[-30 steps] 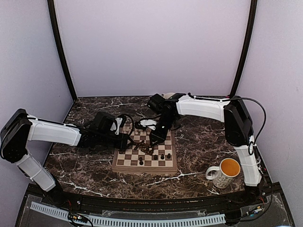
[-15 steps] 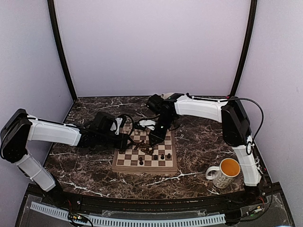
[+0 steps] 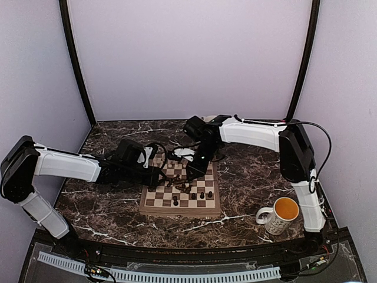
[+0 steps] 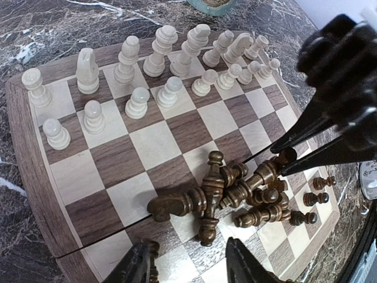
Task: Set up the chess pieces on the board
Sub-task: Pick up the rook from the chessboard, then place the rook at a8.
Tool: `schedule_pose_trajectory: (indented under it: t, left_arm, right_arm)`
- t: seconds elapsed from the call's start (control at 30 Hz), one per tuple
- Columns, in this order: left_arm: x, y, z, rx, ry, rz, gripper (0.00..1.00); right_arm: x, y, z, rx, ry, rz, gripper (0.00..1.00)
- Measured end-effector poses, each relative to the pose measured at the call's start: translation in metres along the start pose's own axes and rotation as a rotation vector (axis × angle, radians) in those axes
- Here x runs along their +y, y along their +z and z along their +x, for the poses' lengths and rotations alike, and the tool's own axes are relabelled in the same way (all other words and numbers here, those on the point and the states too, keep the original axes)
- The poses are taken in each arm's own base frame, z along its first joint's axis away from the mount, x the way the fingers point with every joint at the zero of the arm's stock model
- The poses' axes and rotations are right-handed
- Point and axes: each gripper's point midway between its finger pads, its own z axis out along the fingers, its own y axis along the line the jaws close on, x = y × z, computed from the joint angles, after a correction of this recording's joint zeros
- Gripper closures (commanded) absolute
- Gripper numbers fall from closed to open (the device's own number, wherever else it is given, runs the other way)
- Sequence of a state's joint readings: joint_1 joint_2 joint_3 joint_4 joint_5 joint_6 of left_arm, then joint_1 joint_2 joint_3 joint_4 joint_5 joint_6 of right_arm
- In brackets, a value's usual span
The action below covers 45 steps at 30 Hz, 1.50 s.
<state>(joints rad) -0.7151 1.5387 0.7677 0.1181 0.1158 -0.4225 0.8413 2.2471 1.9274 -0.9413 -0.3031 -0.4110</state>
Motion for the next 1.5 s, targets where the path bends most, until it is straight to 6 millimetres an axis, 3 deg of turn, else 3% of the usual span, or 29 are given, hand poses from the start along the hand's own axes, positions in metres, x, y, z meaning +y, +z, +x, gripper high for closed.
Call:
schedule_pose_trajectory:
  t: [0.17, 0.33, 0.6, 0.83, 1.03, 1.17, 1.37, 1.5]
  left_arm:
    - [-0.004, 0.000, -0.002, -0.005, 0.002, 0.021, 0.53]
    - [-0.020, -0.001, -0.010, -0.042, 0.013, 0.109, 0.53]
    - [-0.033, -0.002, -0.010, -0.082, 0.035, 0.203, 0.52]
    - [-0.032, -0.003, 0.005, -0.128, 0.069, 0.257, 0.50]
    - [-0.045, -0.005, -0.006, -0.187, 0.100, 0.324, 0.50]
    - [-0.048, -0.005, -0.007, -0.194, 0.105, 0.343, 0.51]
    - [-0.044, -0.004, -0.009, -0.202, 0.100, 0.320, 0.51]
    - [-0.039, -0.004, -0.008, -0.192, 0.092, 0.287, 0.51]
  right_arm:
    - [0.008, -0.017, -0.002, -0.053, 0.006, -0.024, 0.94]
    - [0.009, -0.034, -0.014, -0.131, 0.016, -0.050, 0.95]
    - [0.011, -0.039, -0.020, -0.179, 0.043, -0.109, 0.95]
    - [0.012, -0.046, -0.026, -0.208, 0.050, -0.137, 0.95]
    - [0.012, -0.052, -0.029, -0.224, 0.043, -0.127, 0.94]
    - [0.019, -0.065, -0.013, -0.230, 0.025, -0.081, 0.93]
    - [0.048, -0.098, 0.019, -0.279, -0.046, -0.035, 0.92]
    - [0.065, -0.091, 0.035, -0.270, -0.108, -0.037, 0.92]
